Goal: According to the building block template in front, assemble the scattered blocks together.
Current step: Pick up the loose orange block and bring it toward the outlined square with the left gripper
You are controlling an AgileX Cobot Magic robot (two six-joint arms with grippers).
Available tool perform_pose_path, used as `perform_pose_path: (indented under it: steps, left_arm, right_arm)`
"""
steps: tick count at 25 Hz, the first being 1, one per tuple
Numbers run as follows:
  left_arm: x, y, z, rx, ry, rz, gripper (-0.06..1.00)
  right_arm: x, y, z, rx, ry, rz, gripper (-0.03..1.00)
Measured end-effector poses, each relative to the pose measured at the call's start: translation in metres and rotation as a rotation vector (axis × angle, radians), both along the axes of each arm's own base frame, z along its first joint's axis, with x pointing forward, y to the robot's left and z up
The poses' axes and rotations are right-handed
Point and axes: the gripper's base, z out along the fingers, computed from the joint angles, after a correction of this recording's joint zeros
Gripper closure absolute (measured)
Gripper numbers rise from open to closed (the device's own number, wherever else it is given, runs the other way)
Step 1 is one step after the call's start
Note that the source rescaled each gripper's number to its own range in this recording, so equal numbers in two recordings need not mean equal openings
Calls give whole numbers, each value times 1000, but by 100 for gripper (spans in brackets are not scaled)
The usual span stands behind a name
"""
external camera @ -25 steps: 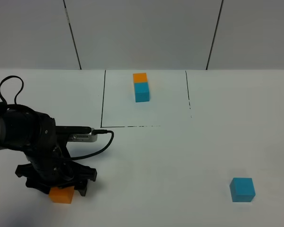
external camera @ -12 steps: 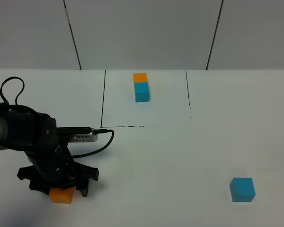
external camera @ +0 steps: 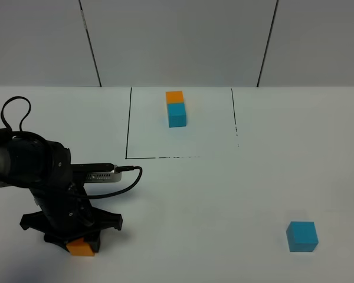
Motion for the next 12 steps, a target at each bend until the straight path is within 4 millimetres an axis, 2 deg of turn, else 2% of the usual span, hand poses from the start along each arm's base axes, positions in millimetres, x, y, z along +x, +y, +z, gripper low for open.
perform_pose_path:
  steps: [4, 7, 10, 12]
  left_arm:
    - [4, 0, 6, 23, 29, -46, 94]
    - [19, -2, 21, 44, -3, -125, 94]
    - [39, -7, 41, 44, -66, -265, 94]
    - [47, -13, 52, 34, -100, -424, 94]
  right_arm:
    - [0, 0, 0, 0, 0, 0, 15]
    - [0, 0, 0, 0, 0, 0, 15]
    - [0, 0, 0, 0, 0, 0, 15]
    - [0, 0, 0, 0, 0, 0, 15]
